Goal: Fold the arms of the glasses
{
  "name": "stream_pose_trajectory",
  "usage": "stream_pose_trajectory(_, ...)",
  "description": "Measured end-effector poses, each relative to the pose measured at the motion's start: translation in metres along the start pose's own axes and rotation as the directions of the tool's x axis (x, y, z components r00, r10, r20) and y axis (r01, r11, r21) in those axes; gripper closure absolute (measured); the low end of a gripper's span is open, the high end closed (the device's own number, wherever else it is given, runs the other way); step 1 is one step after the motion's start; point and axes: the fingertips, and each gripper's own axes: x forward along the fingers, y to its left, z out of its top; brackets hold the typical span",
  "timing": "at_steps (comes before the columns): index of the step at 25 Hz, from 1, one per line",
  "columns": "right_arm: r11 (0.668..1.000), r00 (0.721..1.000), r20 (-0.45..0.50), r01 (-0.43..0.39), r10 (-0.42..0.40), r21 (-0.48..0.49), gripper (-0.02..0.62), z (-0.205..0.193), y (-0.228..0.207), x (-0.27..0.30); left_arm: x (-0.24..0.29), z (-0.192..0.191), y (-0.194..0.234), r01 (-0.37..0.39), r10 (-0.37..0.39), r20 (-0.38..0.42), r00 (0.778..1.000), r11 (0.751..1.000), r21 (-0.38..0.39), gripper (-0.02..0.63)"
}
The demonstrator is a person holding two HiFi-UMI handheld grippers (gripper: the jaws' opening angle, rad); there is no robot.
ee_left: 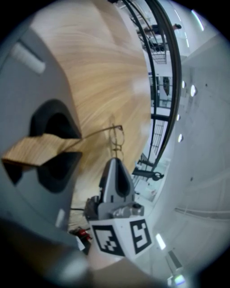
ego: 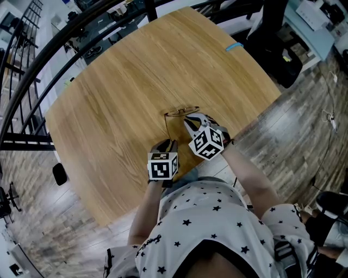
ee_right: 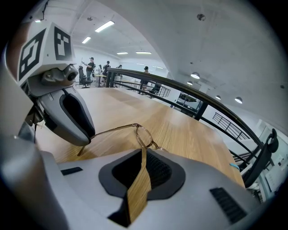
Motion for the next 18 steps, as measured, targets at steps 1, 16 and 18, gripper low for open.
stream_pose_trajectory(1,1.0,1.0,0.001,0.0,0.0,0.001,0.557,0.0,0.001,-0.001,-0.001,0.0,-0.001,0.01,-0.01,0.005,1.0,1.0,-0.005,0.505)
stream_pose_trajectory(16,0.999,0.999,0.05,-0.004,0.002,0.045,0.557,0.011,0.022,-0.025,-0.013,0.078,0.047,0.009,-0.011,0.147,0.989,1.0,0.013,0.469)
stream_pose_trajectory(18,0.998,0.998,0.056,-0.014,0.011,0.053,0.557,0.013,0.027,-0.027,-0.009,0.086,0.051,-0.007,0.002,0.148,0.989,1.0,0.031,0.503)
